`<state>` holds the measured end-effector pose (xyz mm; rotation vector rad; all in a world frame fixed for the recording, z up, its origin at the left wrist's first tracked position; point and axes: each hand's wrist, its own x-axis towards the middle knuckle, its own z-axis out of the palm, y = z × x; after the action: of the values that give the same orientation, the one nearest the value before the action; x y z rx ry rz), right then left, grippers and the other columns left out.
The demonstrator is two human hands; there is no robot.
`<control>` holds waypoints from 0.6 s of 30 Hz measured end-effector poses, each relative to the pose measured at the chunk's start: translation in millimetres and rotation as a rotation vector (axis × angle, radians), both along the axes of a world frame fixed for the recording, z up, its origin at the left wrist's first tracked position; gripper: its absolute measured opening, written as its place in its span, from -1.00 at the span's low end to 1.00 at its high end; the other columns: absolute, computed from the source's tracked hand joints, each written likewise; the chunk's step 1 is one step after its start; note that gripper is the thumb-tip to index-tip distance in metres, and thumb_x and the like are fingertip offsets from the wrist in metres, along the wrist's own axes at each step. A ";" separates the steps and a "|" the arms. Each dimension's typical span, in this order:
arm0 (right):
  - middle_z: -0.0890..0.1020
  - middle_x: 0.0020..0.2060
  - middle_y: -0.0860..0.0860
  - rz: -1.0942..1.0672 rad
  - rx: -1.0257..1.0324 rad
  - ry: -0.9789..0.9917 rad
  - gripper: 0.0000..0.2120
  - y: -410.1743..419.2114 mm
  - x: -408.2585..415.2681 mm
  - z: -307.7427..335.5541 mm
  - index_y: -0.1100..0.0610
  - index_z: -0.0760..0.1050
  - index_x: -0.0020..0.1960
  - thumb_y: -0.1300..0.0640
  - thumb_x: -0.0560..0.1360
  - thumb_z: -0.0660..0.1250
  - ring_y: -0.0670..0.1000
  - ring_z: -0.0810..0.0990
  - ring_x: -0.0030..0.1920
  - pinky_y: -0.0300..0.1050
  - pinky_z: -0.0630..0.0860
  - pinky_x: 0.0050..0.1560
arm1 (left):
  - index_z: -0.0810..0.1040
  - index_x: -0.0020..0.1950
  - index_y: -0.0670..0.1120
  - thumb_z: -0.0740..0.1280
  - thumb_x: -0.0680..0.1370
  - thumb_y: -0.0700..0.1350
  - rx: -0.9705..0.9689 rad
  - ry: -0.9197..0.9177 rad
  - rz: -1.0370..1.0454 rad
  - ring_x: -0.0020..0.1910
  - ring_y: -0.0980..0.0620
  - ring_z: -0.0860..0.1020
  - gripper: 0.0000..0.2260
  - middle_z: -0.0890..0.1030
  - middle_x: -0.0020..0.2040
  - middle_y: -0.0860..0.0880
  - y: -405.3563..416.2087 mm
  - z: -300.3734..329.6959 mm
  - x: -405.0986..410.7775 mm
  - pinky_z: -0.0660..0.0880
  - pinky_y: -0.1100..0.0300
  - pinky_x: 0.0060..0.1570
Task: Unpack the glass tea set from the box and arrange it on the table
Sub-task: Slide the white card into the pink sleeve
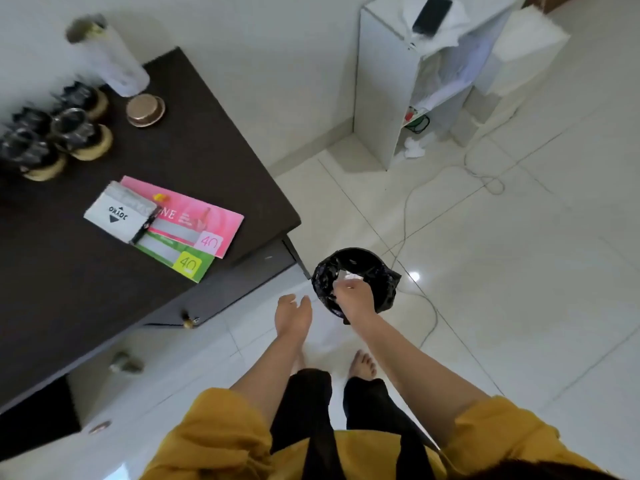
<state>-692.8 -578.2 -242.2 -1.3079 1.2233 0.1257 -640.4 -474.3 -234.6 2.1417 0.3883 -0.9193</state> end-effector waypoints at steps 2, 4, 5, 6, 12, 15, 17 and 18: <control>0.33 -0.48 0.05 0.073 0.018 -0.056 -0.69 20.5 16.4 13.5 0.08 0.30 -0.44 0.21 0.47 0.20 0.02 0.27 -0.43 -0.13 0.17 -0.40 | 0.38 0.33 -0.14 0.23 0.56 -0.08 -0.002 -0.114 0.106 0.16 -0.11 0.51 -0.65 0.51 0.26 -0.12 23.7 11.6 4.6 0.49 0.03 0.15; 0.52 -0.36 0.07 0.153 0.027 -0.113 -0.79 43.1 37.6 30.9 0.16 0.52 -0.27 0.19 0.51 0.23 0.03 0.45 -0.34 -0.14 0.32 -0.35 | 0.46 0.25 -0.24 0.23 0.55 -0.13 0.033 -0.221 0.199 0.13 -0.17 0.53 -0.69 0.56 0.19 -0.18 48.7 21.3 13.1 0.49 -0.02 0.10; 0.57 -0.31 0.08 0.199 0.018 -0.145 -0.79 56.2 49.8 38.1 0.20 0.55 -0.23 0.16 0.53 0.25 0.02 0.50 -0.31 -0.15 0.38 -0.30 | 0.47 0.20 -0.27 0.22 0.54 -0.15 0.042 -0.264 0.242 0.11 -0.20 0.54 -0.70 0.58 0.16 -0.21 62.9 25.4 18.8 0.49 -0.04 0.05; 0.60 -0.28 0.08 0.246 0.006 -0.175 -0.78 70.5 61.9 47.0 0.18 0.53 -0.25 0.15 0.54 0.26 0.01 0.53 -0.31 -0.17 0.41 -0.28 | 0.48 0.18 -0.27 0.22 0.53 -0.16 0.043 -0.297 0.289 0.08 -0.18 0.55 -0.72 0.59 0.12 -0.19 78.0 30.3 24.8 0.49 -0.01 -0.02; 0.67 -0.28 0.05 0.548 -0.072 -0.272 -0.78 176.1 133.8 79.0 0.08 0.51 -0.31 0.10 0.51 0.28 0.12 0.66 -0.21 -0.03 0.55 -0.09 | 0.49 0.19 -0.16 0.24 0.53 -0.19 0.054 -0.492 0.555 0.05 -0.07 0.53 -0.75 0.58 0.01 -0.07 193.3 61.9 75.2 0.36 0.20 -0.01; 0.67 -0.28 0.01 0.663 -0.123 -0.319 -0.81 238.9 165.5 88.7 0.05 0.53 -0.30 0.13 0.48 0.28 0.12 0.67 -0.14 -0.03 0.58 -0.09 | 0.49 0.17 -0.13 0.23 0.53 -0.16 0.080 -0.574 0.621 0.09 -0.08 0.53 -0.77 0.58 0.05 -0.06 265.1 71.9 105.1 0.45 0.11 0.07; 0.67 -0.22 0.00 0.728 -0.153 -0.344 -0.86 280.0 185.8 90.8 0.02 0.55 -0.25 0.13 0.45 0.26 0.08 0.66 -0.13 -0.07 0.59 -0.15 | 0.48 0.15 -0.12 0.23 0.54 -0.14 0.101 -0.631 0.638 0.06 -0.06 0.52 -0.79 0.53 0.09 -0.06 312.0 77.5 123.3 0.44 0.13 0.03; 0.67 -0.20 -0.01 0.763 -0.179 -0.354 -0.87 299.3 195.5 91.2 0.02 0.57 -0.22 0.12 0.45 0.26 0.05 0.65 -0.12 -0.07 0.59 -0.13 | 0.48 0.15 -0.12 0.23 0.54 -0.13 0.118 -0.661 0.635 0.05 -0.06 0.52 -0.79 0.50 0.11 -0.07 334.5 78.7 131.1 0.43 0.13 0.03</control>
<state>-497.3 -278.9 -151.0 -1.8126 0.3990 0.3183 -509.2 -139.8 -155.9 2.0775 0.7228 0.1738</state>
